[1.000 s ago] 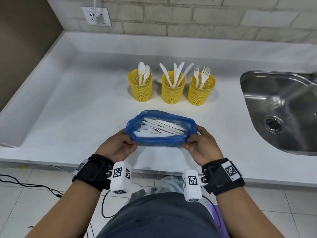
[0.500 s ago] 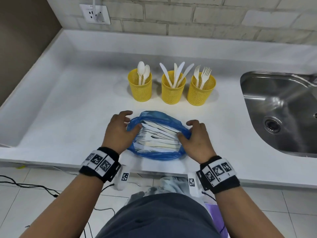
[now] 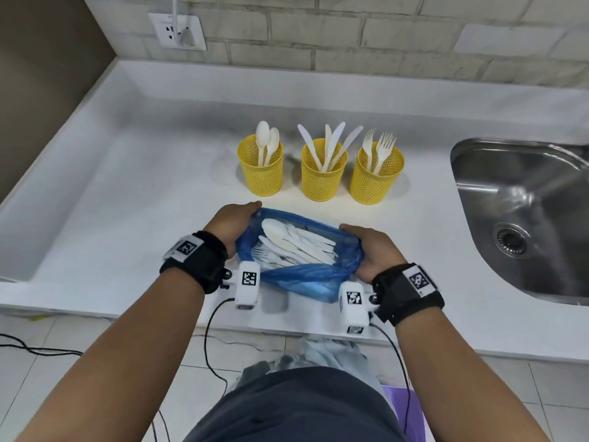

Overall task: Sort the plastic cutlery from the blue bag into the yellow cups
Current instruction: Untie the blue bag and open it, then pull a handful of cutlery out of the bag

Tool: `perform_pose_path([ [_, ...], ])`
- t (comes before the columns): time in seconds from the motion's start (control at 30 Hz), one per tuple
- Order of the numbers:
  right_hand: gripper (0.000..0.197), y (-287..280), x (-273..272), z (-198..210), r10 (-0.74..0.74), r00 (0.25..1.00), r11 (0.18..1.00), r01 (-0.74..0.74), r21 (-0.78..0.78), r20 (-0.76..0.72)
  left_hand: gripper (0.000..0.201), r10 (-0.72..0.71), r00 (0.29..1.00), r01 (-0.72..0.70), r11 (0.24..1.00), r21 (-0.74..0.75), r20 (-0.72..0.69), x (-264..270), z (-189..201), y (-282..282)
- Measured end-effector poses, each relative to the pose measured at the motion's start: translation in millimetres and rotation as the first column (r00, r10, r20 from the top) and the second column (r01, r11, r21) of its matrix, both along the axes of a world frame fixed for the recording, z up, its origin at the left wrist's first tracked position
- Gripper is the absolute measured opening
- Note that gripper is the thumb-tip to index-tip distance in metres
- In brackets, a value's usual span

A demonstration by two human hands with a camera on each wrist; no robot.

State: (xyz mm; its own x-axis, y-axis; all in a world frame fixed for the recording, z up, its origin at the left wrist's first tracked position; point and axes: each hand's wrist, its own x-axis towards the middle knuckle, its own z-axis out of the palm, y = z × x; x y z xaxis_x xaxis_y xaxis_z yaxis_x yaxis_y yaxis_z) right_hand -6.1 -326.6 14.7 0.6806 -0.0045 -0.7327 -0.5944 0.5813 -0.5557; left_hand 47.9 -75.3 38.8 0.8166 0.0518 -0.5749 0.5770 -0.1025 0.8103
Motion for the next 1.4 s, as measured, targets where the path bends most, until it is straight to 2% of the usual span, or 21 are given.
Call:
perform_pose_path([
  [0.03,0.021,1.4,0.5,-0.4,0.029,0.999,0.985,-0.021,-0.172,0.042,0.037,-0.079,0.996,0.074,0.990,0.119,0.037,3.1,0.3,-1.0],
  [0.07,0.021,3.2,-0.2,2.0,0.100,0.991,0.926,-0.061,-0.373,0.089,0.043,-0.172,0.982,0.149,0.957,0.250,0.072,4.9,0.2,-1.0],
  [0.13,0.017,5.1,-3.2,7.3,0.317,0.939,0.721,-0.149,-0.676,0.132,0.045,-0.292,0.951,0.232,0.892,0.389,0.103,1.6,3.9,3.2],
  [0.2,0.021,6.8,-7.0,9.8,0.503,0.854,0.537,-0.191,-0.821,0.130,0.038,-0.345,0.926,0.246,0.860,0.448,0.152,-5.1,4.8,10.4],
  [0.27,0.014,6.4,-8.1,3.7,0.625,0.775,0.382,-0.195,-0.903,0.097,0.017,-0.394,0.889,0.240,0.836,0.494,0.234,-6.5,3.4,16.1],
  [0.3,0.008,6.6,-8.9,1.2,0.646,0.758,0.348,-0.197,-0.916,0.082,0.009,-0.410,0.872,0.237,0.831,0.503,0.267,-5.3,5.2,16.1],
  [0.4,0.020,6.4,-12.6,-0.5,0.583,0.809,0.370,-0.192,-0.909,0.066,0.010,-0.427,0.844,0.222,0.829,0.513,0.326,4.7,13.5,2.3],
  [0.5,0.019,3.6,-24.3,-6.5,0.497,0.867,0.405,-0.183,-0.896,0.047,0.011,-0.471,0.790,0.225,0.817,0.530,0.391,15.4,21.3,-28.0],
  [0.63,0.011,1.7,-54.5,-13.3,0.424,0.906,0.539,-0.255,-0.803,-0.004,0.017,-0.489,0.746,0.302,0.853,0.425,0.452,9.2,29.7,-57.2],
  [0.7,0.014,2.4,-66.1,-6.9,0.415,0.910,0.599,-0.263,-0.756,0.012,0.024,-0.451,0.743,0.220,0.862,0.456,0.495,-5.4,28.5,-50.4],
  [0.77,0.022,3.0,-70.8,4.6,0.439,0.896,0.578,-0.227,-0.784,0.064,0.033,-0.348,0.769,0.049,0.869,0.492,0.536,-27.7,22.8,-33.1],
  [0.8,0.027,2.7,-71.0,9.7,0.444,0.891,0.561,-0.198,-0.803,0.090,0.038,-0.293,0.798,-0.017,0.862,0.506,0.526,-41.1,19.8,-24.2],
  [0.83,0.031,3.5,-68.3,13.1,0.436,0.893,0.559,-0.170,-0.811,0.114,0.043,-0.267,0.843,-0.021,0.852,0.524,0.468,-54.6,16.9,-16.4],
  [0.9,0.036,7.1,-60.9,16.4,0.425,0.896,0.578,-0.158,-0.801,0.129,0.055,-0.311,0.919,0.147,0.839,0.523,0.241,-78.6,7.4,-9.5],
  [0.97,0.038,13.9,-52.4,13.9,0.457,0.884,0.560,-0.198,-0.805,0.100,0.062,-0.395,0.915,0.309,0.816,0.487,0.081,-93.9,-7.6,-9.9],
  [1.03,0.037,19.5,-47.3,9.6,0.486,0.870,0.546,-0.231,-0.805,0.080,0.058,-0.428,0.900,0.337,0.798,0.499,0.077,-98.4,-19.4,-12.8],
  [1.13,0.035,20.2,-47.2,2.3,0.477,0.876,0.547,-0.229,-0.805,0.075,0.042,-0.428,0.894,0.305,0.797,0.520,0.130,-96.4,-20.9,-8.1],
  [1.2,0.035,16.1,-50.8,-0.5,0.450,0.889,0.557,-0.207,-0.804,0.083,0.036,-0.388,0.907,0.262,0.823,0.504,0.162,-96.1,-20.4,2.1],
  [1.3,0.039,12.3,-60.4,-3.2,0.426,0.899,0.585,-0.191,-0.788,0.098,0.029,-0.295,0.936,0.205,0.901,0.383,0.192,-99.9,-21.5,18.4],
  [1.4,0.043,13.4,-68.5,-3.1,0.450,0.886,0.603,-0.208,-0.770,0.113,0.026,-0.316,0.925,0.241,0.917,0.318,0.209,-104.9,-20.5,25.5],
])
